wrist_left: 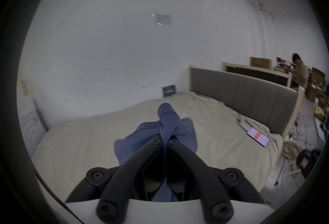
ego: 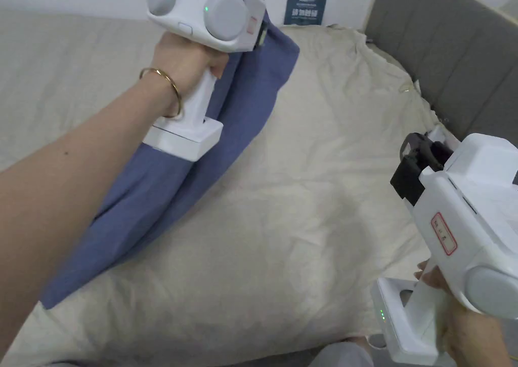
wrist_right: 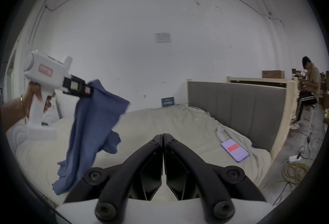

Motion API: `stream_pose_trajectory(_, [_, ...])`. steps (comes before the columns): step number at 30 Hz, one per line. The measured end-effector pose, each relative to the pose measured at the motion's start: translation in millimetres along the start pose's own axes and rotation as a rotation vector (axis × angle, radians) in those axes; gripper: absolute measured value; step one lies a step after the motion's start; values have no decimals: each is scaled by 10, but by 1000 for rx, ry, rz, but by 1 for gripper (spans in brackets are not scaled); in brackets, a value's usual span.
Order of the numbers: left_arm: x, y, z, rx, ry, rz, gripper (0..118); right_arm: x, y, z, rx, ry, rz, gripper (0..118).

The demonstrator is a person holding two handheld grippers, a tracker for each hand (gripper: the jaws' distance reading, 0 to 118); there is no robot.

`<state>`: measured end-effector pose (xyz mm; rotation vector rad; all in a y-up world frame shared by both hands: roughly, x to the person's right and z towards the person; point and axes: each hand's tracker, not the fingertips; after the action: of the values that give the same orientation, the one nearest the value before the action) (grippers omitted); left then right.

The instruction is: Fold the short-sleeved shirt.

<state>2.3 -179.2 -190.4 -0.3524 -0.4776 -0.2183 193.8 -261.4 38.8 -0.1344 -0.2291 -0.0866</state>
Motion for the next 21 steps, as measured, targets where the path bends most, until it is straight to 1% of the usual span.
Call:
stream_pose_trajectory(3, [594, -203, -271, -57, -103, -51, 0, 221, -7, 106, -11, -64, 9, 0])
stream_pose_trajectory(6, [1174, -456, -475, -126, -183, -129, 0, 423, -31, 195, -23, -124, -10, 0])
stream_pose_trajectory(9, [1609, -765, -678, -199, -230, -224, 0, 593, -54, 250, -34, -168, -28, 0])
stream_pose_trajectory(10, [1722, -855, -702, -217, -246, -246, 9, 629, -66, 266, -37, -179, -29, 0])
stream_pose_trajectory(11, [1822, -945, -721, -239, -273, -251, 21, 674, -73, 267, -43, -189, -28, 0])
stream_pose_trajectory(12, [1868, -1005, -787, -269, -310, -237, 37, 702, -86, 275, -49, -196, -29, 0])
stream_pose_trajectory(13, [1905, -1047, -793, -288, -343, -231, 65, 726, -100, 282, -54, -201, -29, 0])
stream_pose_trajectory(14, [1937, -1085, -788, -294, -372, -221, 85, 742, -113, 284, -59, -205, -29, 0])
stream_pose_trajectory(15, [1928, -1077, -784, -278, -376, -214, 102, 765, -122, 268, -64, -209, -30, 0])
stream_pose_trajectory(16, [1903, -1052, -784, -269, -371, -207, 115, 770, -130, 263, -67, -209, -31, 0])
stream_pose_trajectory(19, [1663, -876, -712, -179, -313, -154, 116, 759, -148, 215, -77, -203, -38, 0])
stream_pose_trajectory(21, [1379, -698, -662, -124, -234, -98, 116, 718, -149, 166, -81, -188, -37, 0])
